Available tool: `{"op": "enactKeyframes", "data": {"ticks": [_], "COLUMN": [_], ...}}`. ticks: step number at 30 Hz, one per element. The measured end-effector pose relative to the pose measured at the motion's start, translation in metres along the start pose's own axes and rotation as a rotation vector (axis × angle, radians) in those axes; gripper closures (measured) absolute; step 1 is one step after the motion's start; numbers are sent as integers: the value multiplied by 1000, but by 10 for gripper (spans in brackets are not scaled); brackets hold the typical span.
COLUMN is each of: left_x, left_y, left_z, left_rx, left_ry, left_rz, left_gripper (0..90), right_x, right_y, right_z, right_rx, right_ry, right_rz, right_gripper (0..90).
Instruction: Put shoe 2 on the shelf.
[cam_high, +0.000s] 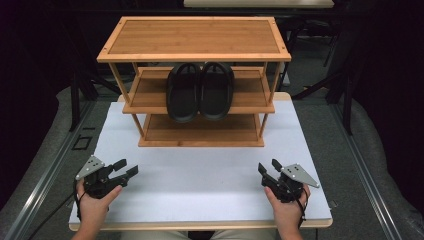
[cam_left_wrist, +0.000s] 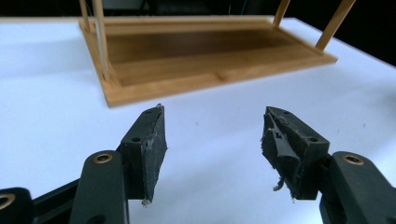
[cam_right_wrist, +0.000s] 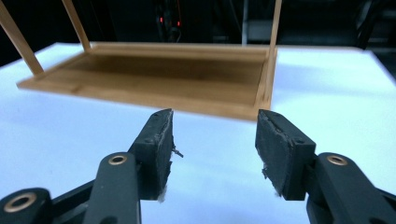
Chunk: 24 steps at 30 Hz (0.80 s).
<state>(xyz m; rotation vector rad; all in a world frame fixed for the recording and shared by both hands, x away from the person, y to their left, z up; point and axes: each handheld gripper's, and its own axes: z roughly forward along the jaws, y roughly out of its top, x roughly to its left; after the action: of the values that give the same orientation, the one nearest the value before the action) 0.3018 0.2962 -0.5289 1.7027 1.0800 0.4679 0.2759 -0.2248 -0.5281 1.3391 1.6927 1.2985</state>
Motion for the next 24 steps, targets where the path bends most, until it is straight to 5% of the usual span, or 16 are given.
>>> {"op": "enactKeyframes", "data": {"ticks": [12,24], "left_x": [-8,-11], "left_y": [-12,-18], "left_z": [16,30], "left_rx": [72,132], "left_ry": [-25,-44], "left_rz": [46,66], "left_gripper": [400,400], "right_x": [7,20], "right_y": [-19,-26], "right_z": [21,30], "right_rx": [108,152], "right_ry": [25,58], "right_rz": [-53,-86], "right_gripper": [464,464]}}
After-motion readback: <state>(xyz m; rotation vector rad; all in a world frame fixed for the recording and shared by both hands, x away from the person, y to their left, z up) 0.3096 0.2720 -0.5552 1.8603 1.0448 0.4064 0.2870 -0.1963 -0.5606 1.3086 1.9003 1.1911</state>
